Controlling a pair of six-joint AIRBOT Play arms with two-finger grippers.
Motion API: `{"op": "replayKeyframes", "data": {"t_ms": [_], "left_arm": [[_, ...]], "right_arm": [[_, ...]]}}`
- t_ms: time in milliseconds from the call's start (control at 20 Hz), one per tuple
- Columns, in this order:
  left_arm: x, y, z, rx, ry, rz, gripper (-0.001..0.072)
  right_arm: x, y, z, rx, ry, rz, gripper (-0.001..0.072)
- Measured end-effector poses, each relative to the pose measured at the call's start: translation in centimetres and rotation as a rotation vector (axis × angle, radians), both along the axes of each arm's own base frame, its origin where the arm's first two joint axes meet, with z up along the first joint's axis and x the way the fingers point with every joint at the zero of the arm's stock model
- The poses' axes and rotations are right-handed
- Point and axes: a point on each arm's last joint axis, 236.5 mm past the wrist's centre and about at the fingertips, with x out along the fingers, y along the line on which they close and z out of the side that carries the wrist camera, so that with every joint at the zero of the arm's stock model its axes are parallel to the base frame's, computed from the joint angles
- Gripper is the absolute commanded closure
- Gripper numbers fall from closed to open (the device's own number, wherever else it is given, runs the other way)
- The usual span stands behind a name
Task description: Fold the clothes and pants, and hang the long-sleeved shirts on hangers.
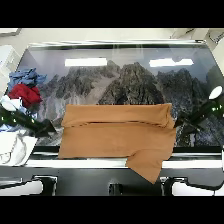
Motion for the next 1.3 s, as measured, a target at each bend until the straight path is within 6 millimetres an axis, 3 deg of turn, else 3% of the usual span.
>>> {"op": "replayKeyframes", "data": {"t_ms": [150, 300, 500, 550, 650, 700, 850, 1100, 1300], "left_arm": [[-5.6, -1.5, -2.4, -0.026, 0.061, -0.026, 0.0238], [-8.1, -3.4, -3.1, -0.087, 0.086, -0.023, 0.0293], [-8.8, -4.6, -3.4, -0.128, 0.079, -0.003, 0.0296], [-8.9, -4.7, -3.4, -0.131, 0.079, -0.002, 0.0373], [-9.0, -4.6, -3.7, -0.122, 0.08, -0.002, 0.0428], [-9.1, -4.6, -3.7, -0.123, 0.081, -0.001, 0.0509], [-9.1, -4.5, -4.0, -0.114, 0.08, -0.002, 0.0631], [-9.8, -4.8, -3.5, -0.135, 0.105, -0.015, 0.0686], [-10.2, -5.2, -3.0, -0.163, 0.116, -0.032, 0.0686]], "right_arm": [[-2.8, 0.3, -0.6, 0.017, 0.023, -0.004, 0.0146], [-4.3, 0.7, -0.9, 0.029, 0.04, 0.001, 0.0149], [-5.1, 0.9, -0.9, 0.038, 0.051, 0.005, 0.0152], [-5.2, 1.0, -0.8, 0.041, 0.054, 0.008, 0.0153], [-5.5, 1.1, -0.8, 0.044, 0.061, 0.009, 0.0153], [-5.5, 1.1, -0.8, 0.044, 0.061, 0.009, 0.0153], [-6.0, 1.3, -0.7, 0.05, 0.073, 0.012, 0.0153], [-8.4, 2.2, -1.4, 0.056, 0.095, 0.011, 0.0153], [-11.8, 4.8, -3.8, 0.136, 0.147, 0.015, 0.0153]]}}
